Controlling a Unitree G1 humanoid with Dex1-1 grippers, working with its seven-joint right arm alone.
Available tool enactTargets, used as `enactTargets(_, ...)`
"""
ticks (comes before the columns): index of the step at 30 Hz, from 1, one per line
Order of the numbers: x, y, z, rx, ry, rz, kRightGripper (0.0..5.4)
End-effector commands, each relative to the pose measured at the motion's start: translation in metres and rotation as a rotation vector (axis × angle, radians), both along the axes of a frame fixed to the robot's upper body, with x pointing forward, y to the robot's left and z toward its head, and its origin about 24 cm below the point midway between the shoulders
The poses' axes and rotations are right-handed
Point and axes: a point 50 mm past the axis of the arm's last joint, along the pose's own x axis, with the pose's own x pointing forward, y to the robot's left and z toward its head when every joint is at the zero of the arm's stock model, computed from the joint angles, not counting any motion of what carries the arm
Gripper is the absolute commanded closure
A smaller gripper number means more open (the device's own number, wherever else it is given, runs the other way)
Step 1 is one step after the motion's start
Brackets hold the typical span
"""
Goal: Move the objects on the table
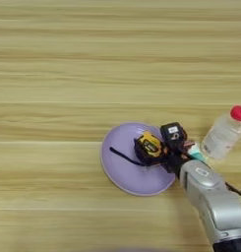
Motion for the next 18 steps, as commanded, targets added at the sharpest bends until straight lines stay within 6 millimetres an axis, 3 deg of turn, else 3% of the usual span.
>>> enactTargets(1, 0.014, 0.000, 0.036, -0.024, -0.226, 0.004, 0.03)
enactTargets(18, 0.025, -0.022, 0.073, -0.056, -0.510, -0.148, 0.03)
